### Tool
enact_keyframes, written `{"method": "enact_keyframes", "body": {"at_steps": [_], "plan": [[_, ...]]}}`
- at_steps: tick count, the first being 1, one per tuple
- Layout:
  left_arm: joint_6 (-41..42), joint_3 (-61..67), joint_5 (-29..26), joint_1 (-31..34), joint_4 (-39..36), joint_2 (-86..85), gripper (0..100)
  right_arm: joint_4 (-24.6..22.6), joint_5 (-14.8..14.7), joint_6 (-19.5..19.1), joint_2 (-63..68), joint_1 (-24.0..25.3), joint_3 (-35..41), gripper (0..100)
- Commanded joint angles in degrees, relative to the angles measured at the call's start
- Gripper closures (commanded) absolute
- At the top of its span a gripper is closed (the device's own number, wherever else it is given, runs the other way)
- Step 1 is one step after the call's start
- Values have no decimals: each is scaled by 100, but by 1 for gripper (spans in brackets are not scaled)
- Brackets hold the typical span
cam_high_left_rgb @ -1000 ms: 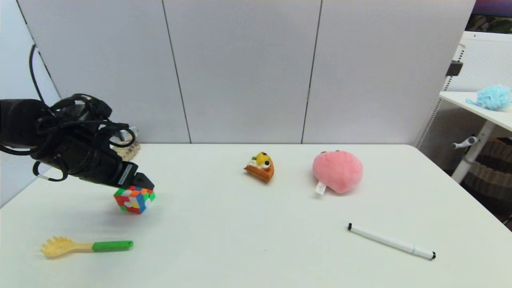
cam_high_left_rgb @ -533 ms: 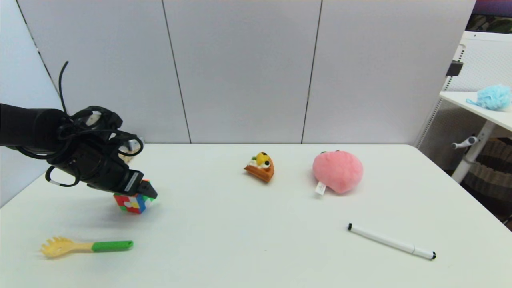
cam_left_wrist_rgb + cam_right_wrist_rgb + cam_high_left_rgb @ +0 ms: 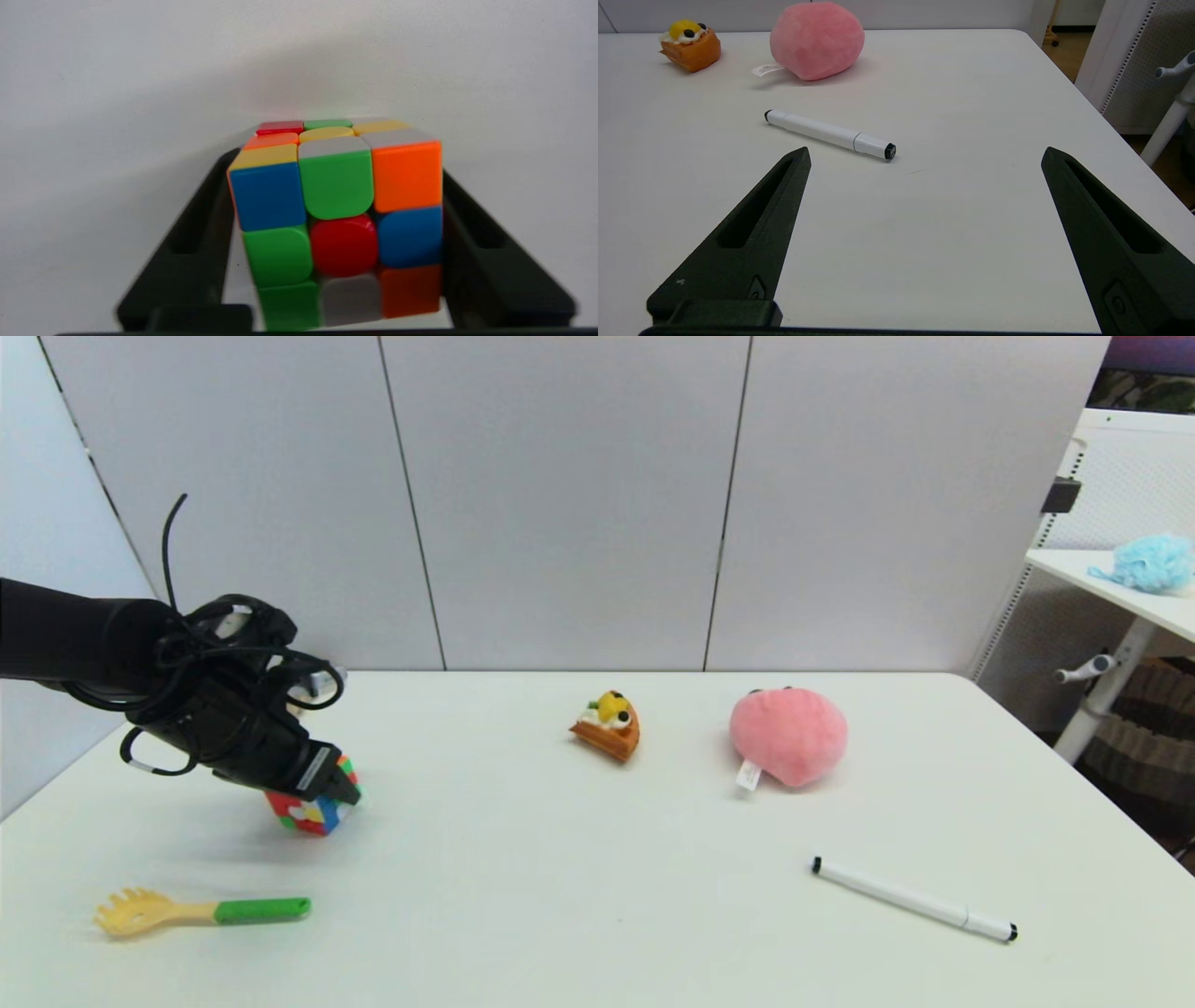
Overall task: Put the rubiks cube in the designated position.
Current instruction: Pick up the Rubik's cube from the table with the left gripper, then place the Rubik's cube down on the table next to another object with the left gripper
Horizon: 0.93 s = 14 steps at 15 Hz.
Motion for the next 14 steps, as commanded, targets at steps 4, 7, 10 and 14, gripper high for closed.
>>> {"method": "enact_keyframes", "body": {"at_steps": [4,7,10,14], "plan": [[20,-430,139,42,26,-252,100,-2,0,0,7,1,1,0],[20,-1195,579,411,193,-551,100,-2,0,0,7,1,1,0],[38,-1775,702,1106,352,-560,100,-2,0,0,7,1,1,0],[29,-2575,667,1932,343,73,100,-2,0,0,7,1,1,0]]}}
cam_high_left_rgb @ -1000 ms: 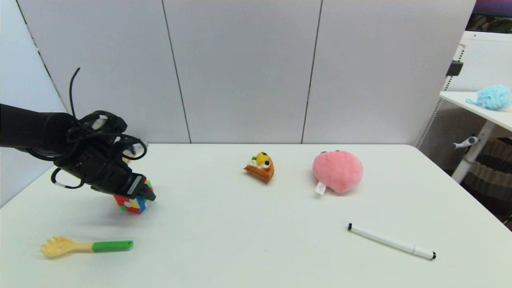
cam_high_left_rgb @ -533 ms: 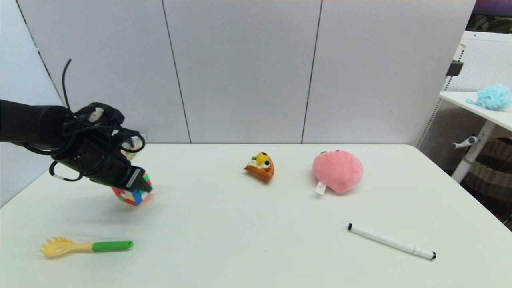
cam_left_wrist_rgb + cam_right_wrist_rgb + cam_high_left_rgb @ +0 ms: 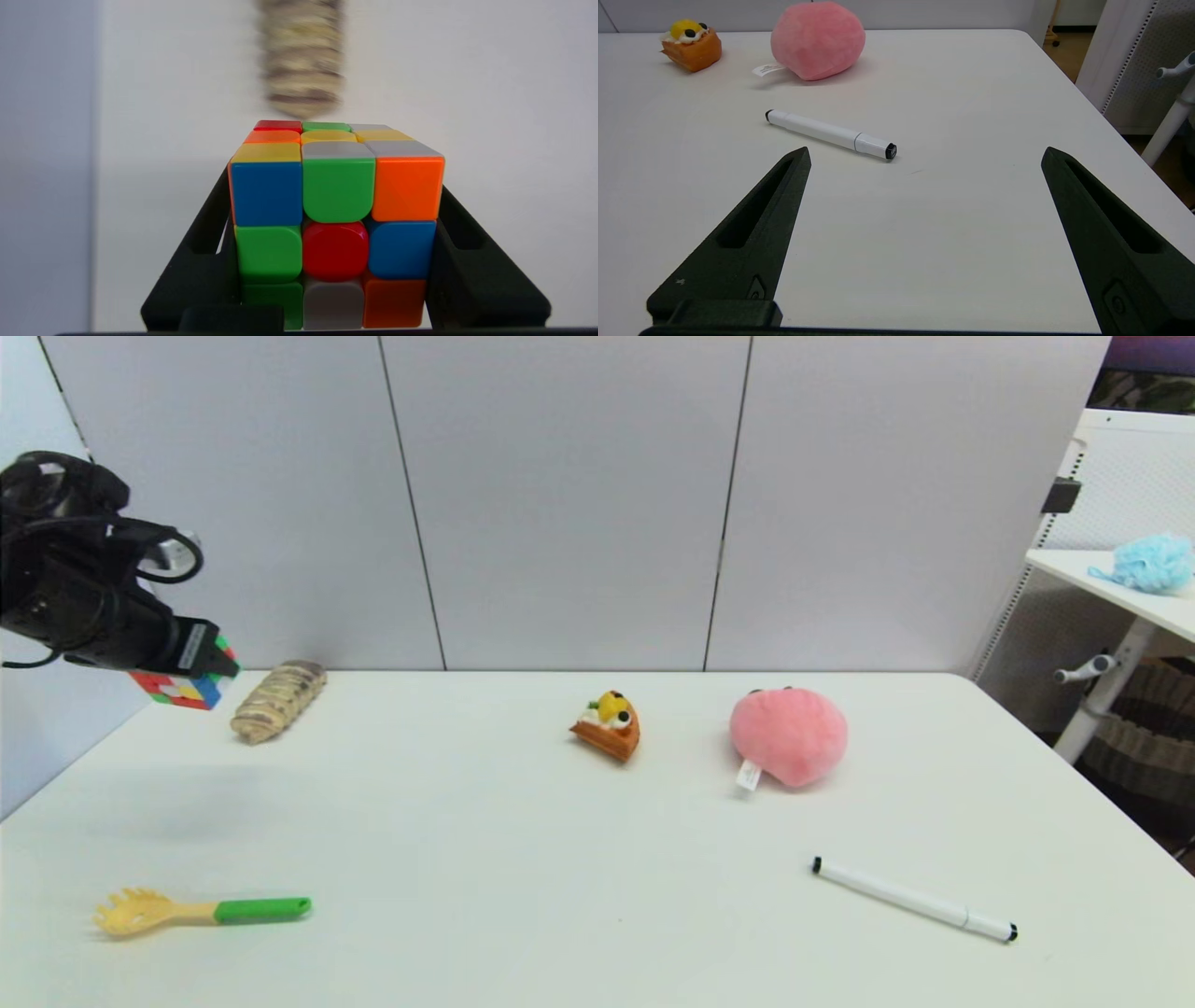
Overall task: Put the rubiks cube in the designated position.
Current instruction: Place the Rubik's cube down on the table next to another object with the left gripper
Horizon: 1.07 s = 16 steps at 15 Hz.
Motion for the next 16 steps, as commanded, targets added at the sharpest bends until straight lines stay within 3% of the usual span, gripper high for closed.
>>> {"method": "enact_keyframes", "body": {"at_steps": [1,4,8,16], "plan": [[-5,-838,-52,728,6,725,100,-4,0,0,7,1,1,0],[-32,-1506,-395,965,-3,1516,100,-4,0,0,7,1,1,0],[-58,-1893,-439,1053,-12,2184,100,-4,0,0,7,1,1,0],[-67,-1911,-668,1027,-12,2598,100,-4,0,0,7,1,1,0]]}}
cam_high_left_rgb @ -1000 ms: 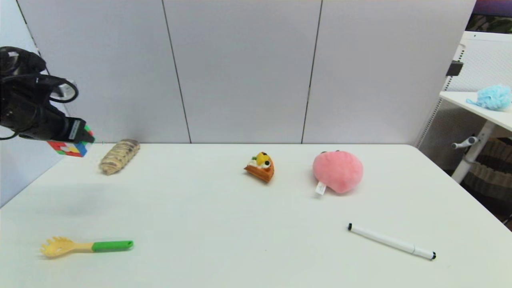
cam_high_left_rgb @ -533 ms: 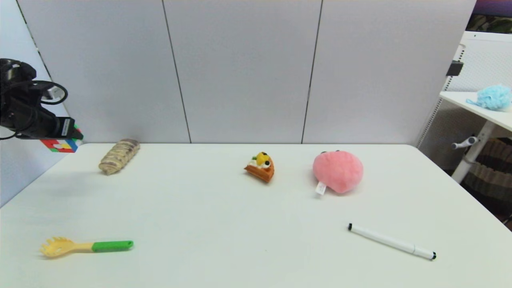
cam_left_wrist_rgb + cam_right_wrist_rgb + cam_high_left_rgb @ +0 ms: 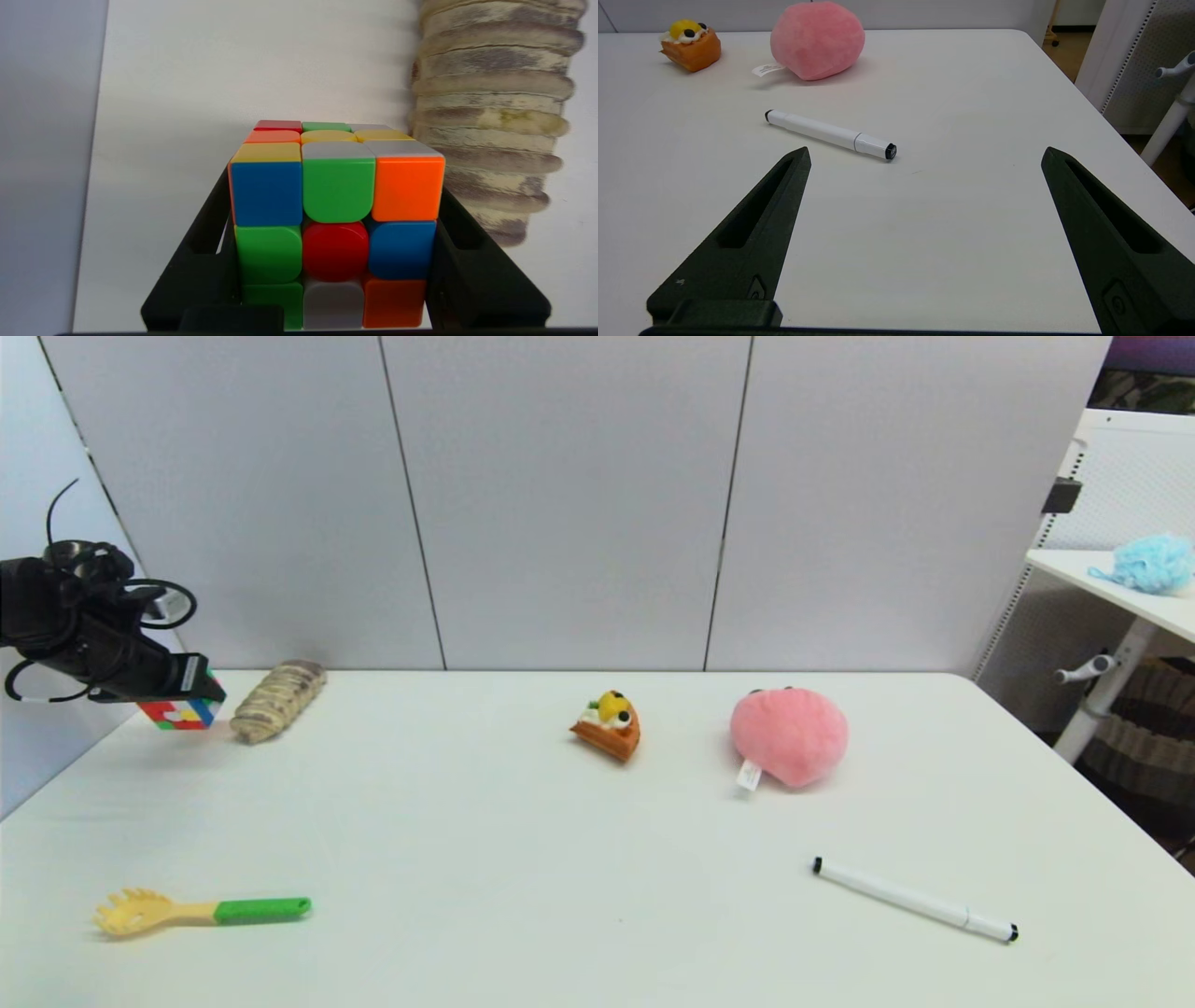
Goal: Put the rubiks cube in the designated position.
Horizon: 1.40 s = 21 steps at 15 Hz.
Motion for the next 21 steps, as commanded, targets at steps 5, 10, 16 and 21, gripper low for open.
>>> {"method": "enact_keyframes", "body": {"at_steps": [5,10,16,21], "plan": [[20,-1,-6,1,-1,150,0,-4,0,2,7,1,1,0],[82,-19,12,-78,-625,-764,0,-4,0,10,7,1,1,0],[11,499,12,-96,-414,-3788,0,-4,0,2,7,1,1,0],[-208,4490,-902,-201,-1188,-7286,0,-4,0,2,7,1,1,0]]}}
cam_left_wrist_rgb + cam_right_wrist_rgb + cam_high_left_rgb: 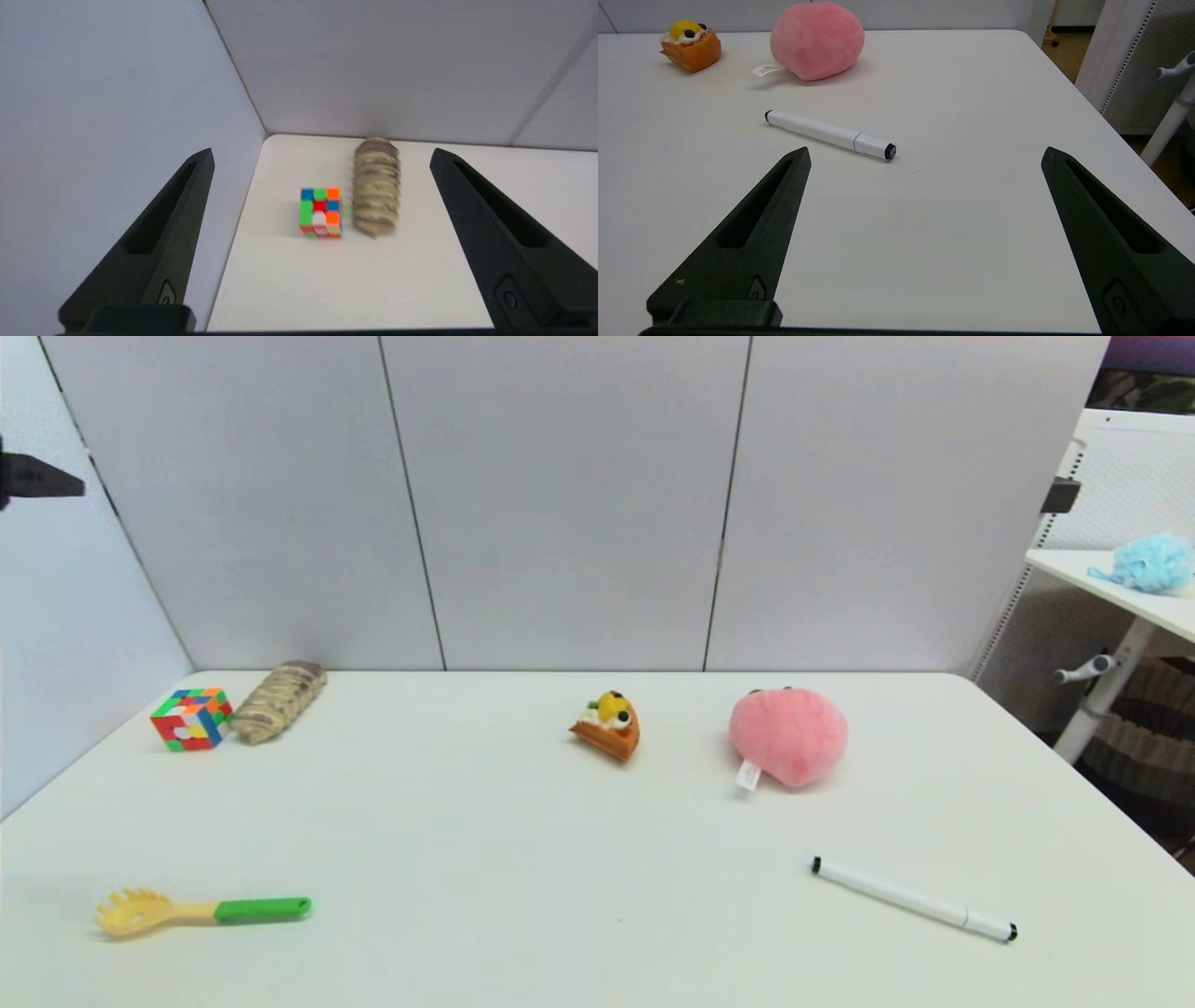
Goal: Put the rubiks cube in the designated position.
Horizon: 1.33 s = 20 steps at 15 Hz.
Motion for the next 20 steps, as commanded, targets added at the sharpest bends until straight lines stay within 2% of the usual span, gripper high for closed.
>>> {"method": "enact_keyframes", "body": {"at_steps": [1,4,7,9,12,14,15,20], "plan": [[-309,4086,-1038,-99,-845,-3922,0,-2,0,2,7,1,1,0],[-661,5704,-1091,-248,-959,-5548,0,-2,0,2,7,1,1,0],[-687,6503,-1038,-1277,-1249,-6076,0,-2,0,2,7,1,1,0],[-652,7338,-924,-1734,-1627,-6489,0,-2,0,2,7,1,1,0],[-643,9061,-397,-2112,-2638,-7473,0,-2,0,2,7,1,1,0],[-626,10212,-142,-2252,-3894,-7702,0,-2,0,2,7,1,1,0],[-626,10204,16,-2244,-3930,-7754,0,-2,0,2,7,1,1,0],[-705,10177,491,-2112,-2690,-8624,0,-2,0,2,7,1,1,0]]}}
